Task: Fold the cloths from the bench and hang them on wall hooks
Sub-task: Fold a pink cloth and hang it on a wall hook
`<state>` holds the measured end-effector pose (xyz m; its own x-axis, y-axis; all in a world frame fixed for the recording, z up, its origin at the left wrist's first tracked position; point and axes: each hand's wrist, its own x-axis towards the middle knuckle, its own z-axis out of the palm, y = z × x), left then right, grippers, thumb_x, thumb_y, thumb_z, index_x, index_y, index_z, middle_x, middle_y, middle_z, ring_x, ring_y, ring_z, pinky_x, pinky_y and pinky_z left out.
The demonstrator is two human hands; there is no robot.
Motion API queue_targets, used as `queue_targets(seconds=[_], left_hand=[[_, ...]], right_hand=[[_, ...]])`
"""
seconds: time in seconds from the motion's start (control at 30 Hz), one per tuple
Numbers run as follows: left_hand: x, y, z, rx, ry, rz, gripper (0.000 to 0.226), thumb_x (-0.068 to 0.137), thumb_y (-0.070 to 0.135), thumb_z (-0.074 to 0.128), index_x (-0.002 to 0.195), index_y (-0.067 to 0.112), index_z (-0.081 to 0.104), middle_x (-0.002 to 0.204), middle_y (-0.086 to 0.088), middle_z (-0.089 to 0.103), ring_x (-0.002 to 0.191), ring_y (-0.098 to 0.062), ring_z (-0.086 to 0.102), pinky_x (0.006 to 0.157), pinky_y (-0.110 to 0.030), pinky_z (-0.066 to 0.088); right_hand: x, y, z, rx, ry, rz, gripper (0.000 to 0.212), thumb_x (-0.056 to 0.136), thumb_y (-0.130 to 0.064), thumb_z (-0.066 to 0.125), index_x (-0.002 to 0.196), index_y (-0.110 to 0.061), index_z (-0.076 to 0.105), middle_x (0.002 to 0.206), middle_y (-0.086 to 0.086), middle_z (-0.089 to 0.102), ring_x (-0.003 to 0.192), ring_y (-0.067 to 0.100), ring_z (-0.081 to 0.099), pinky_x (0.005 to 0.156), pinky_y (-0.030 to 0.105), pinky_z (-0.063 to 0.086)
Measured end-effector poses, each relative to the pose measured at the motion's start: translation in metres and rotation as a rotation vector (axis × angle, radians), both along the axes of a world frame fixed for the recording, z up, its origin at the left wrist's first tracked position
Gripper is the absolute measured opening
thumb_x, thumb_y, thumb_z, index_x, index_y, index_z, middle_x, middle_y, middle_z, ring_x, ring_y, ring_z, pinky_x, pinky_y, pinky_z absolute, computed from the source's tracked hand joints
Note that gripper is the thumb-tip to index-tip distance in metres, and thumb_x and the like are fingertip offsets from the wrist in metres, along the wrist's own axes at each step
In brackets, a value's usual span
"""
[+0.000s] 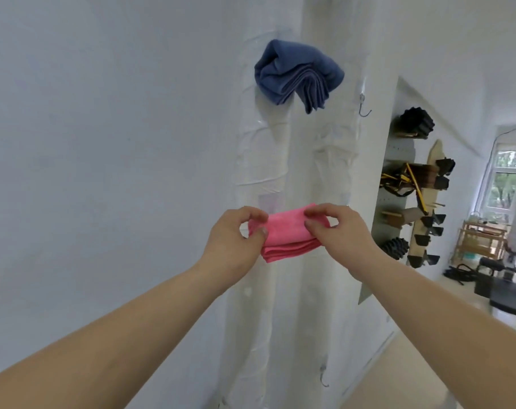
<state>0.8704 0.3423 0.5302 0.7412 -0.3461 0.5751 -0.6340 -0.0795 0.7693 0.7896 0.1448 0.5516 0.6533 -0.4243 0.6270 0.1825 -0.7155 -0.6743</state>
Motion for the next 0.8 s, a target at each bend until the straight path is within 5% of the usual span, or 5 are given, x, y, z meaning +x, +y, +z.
queue_targets(seconds=[0.17, 0.3, 0.4, 0.5, 0.8], left_hand=[[0.027, -0.019, -0.01, -0.004, -0.031, 0.048, 0.023, 0.093, 0.021, 0.066, 0.11, 0.035, 0.075, 0.114, 0.019, 0.06, 0.083, -0.012, 0.068, 0.083, -0.04, 0.062], [0.039, -0.025, -0.025, 0.076, -0.093, 0.066, 0.023, 0.092, 0.025, 0.067, 0.108, 0.037, 0.077, 0.099, 0.015, 0.068, 0.07, -0.003, 0.064, 0.076, -0.026, 0.057], [0.045, -0.028, -0.04, 0.162, -0.182, 0.141, 0.022, 0.091, 0.034, 0.067, 0.11, 0.04, 0.077, 0.093, 0.019, 0.065, 0.083, 0.002, 0.061, 0.078, -0.017, 0.048], [0.048, -0.031, -0.043, 0.173, -0.41, 0.215, 0.019, 0.09, 0.028, 0.071, 0.107, 0.034, 0.078, 0.112, 0.014, 0.06, 0.1, -0.007, 0.057, 0.087, -0.022, 0.049], [0.04, -0.034, -0.068, 0.2, -0.516, 0.097, 0.042, 0.095, 0.032, 0.047, 0.127, 0.022, 0.072, 0.13, 0.01, 0.069, 0.118, -0.007, 0.063, 0.102, -0.025, 0.05]], right_hand=[[0.037, -0.014, -0.005, -0.076, 0.094, 0.043, 0.024, 0.096, -0.013, 0.063, 0.113, -0.022, 0.079, 0.1, -0.016, 0.069, 0.091, 0.001, 0.066, 0.086, 0.016, 0.05], [0.06, -0.024, -0.016, -0.052, 0.261, 0.061, 0.029, 0.09, -0.009, 0.054, 0.098, -0.017, 0.081, 0.089, 0.003, 0.077, 0.081, 0.018, 0.072, 0.08, 0.035, 0.062], [0.065, -0.031, -0.012, -0.005, 0.391, 0.122, 0.023, 0.088, -0.012, 0.052, 0.075, -0.001, 0.068, 0.067, 0.008, 0.058, 0.064, 0.019, 0.054, 0.065, 0.036, 0.048], [0.064, -0.029, -0.002, -0.092, 0.451, 0.164, 0.033, 0.089, -0.018, 0.051, 0.068, 0.004, 0.041, 0.074, 0.012, 0.037, 0.067, 0.017, 0.035, 0.064, 0.035, 0.03], [0.056, -0.025, -0.025, 0.02, 0.353, 0.284, 0.037, 0.096, -0.015, 0.042, 0.061, -0.003, 0.046, 0.06, 0.007, 0.047, 0.058, 0.017, 0.043, 0.063, 0.038, 0.037]])
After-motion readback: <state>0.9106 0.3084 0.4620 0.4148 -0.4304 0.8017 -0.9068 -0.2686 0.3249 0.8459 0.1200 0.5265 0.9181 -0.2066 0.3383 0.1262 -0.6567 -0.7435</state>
